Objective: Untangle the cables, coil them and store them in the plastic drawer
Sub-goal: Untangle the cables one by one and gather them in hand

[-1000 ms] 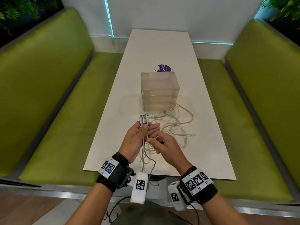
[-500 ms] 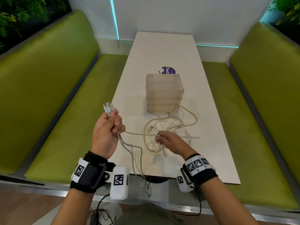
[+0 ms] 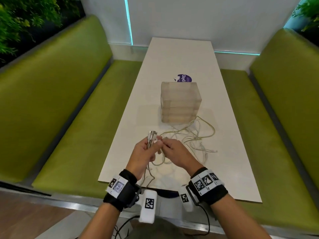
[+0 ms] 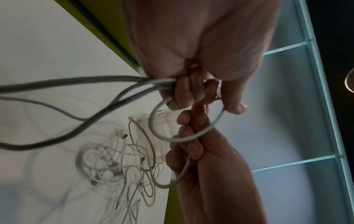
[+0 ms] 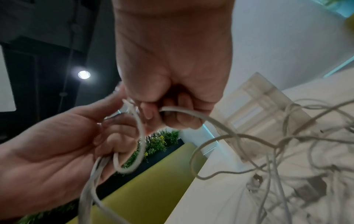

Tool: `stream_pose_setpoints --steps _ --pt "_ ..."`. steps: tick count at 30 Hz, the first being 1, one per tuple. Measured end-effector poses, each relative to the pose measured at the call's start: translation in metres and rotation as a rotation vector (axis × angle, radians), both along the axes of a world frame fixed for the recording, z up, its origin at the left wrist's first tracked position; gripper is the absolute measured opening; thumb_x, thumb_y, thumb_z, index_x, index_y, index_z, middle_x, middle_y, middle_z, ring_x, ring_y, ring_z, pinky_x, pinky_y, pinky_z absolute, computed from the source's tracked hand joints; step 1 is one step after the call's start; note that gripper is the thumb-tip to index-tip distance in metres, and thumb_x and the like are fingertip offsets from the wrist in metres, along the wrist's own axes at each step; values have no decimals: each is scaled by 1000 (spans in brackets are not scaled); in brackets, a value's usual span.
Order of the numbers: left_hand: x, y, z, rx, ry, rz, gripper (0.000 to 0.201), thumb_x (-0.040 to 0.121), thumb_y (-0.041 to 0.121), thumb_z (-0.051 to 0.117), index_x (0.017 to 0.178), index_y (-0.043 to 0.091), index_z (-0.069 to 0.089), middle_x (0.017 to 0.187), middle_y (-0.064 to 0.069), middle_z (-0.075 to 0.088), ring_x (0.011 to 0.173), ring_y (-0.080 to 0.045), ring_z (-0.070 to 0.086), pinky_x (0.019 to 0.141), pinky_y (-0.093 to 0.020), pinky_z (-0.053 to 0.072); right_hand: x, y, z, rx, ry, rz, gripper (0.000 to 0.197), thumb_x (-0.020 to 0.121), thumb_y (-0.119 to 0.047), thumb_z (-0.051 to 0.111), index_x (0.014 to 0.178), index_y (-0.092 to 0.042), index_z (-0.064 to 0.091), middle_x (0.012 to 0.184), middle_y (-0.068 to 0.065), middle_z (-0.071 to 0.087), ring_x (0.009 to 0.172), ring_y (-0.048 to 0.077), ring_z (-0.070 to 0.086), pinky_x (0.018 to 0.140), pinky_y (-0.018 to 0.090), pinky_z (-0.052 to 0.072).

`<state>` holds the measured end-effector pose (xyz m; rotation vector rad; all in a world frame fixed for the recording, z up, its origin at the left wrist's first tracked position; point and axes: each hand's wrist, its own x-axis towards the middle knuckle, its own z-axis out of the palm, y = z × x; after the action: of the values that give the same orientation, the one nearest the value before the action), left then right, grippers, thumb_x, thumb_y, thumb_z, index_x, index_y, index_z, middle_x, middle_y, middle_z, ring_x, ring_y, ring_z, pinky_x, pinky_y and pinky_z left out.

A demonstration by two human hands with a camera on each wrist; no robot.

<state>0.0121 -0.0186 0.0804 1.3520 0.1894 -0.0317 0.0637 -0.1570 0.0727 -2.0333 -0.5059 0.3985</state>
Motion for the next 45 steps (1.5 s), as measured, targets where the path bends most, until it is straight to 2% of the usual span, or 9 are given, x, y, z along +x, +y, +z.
stream_pose_setpoints --steps 4,9,15,19,24,26,28,33,45 --pt "6 1 -1 20 31 86 29 91 23 58 95 -5 60 48 11 35 45 -8 24 44 -21 24 -1 -2 5 -130 -98 75 29 97 -33 47 71 -22 54 66 -1 55 61 14 48 61 35 41" --pt "8 18 14 -160 -72 182 24 88 28 61 78 10 50 51 11 27 44 -5 20 43 -20 20 14 -15 -13 -419 -100 140 23 91 -34 56 84 -12 60 86 1 64 76 18 56 70 36 45" --pt "4 51 61 -333 -221 366 25 99 14 43 75 14 49 48 12 29 45 -5 19 44 -20 18 44 -42 -51 -338 -24 -43 15 93 -14 52 84 -10 63 89 4 58 84 19 54 78 33 41" --pt "6 70 62 -256 -229 429 23 98 22 48 75 16 51 51 10 30 50 -9 18 48 -22 19 50 -53 -50 -164 -13 -164 18 95 -15 51 81 -16 63 78 -7 59 73 2 52 66 17 38" --pt "11 42 16 134 -48 270 19 92 23 58 82 9 50 55 6 29 46 -9 24 45 -24 23 45 -40 -33 -51 -94 -125 20 94 -19 54 92 -10 72 83 9 67 70 3 53 66 10 38" --pt "9 21 3 197 2 167 21 91 24 60 79 10 49 52 9 30 46 -10 25 42 -23 23 40 -33 -26 -38 -133 -63 19 94 -18 55 94 -8 72 80 -1 66 71 -2 53 68 10 37" --pt "10 0 0 203 13 101 24 92 20 60 71 14 49 48 12 33 44 -10 26 40 -20 24 33 -26 -22 -59 -185 7 18 94 -17 56 92 -7 71 75 -10 61 71 -3 53 68 12 38" --pt "17 -19 5 175 12 49 10 92 18 60 84 12 62 46 14 52 40 -1 37 43 -16 32 27 -26 -22 -176 -270 68 18 93 -11 51 95 -7 69 79 9 61 74 21 54 67 32 41" --pt "21 -5 16 -5 -83 86 22 95 18 53 77 10 44 51 9 24 46 -10 19 45 -23 20 40 -24 -37 -281 -215 -3 19 96 -20 50 91 -7 62 80 -4 49 76 16 47 67 30 34"
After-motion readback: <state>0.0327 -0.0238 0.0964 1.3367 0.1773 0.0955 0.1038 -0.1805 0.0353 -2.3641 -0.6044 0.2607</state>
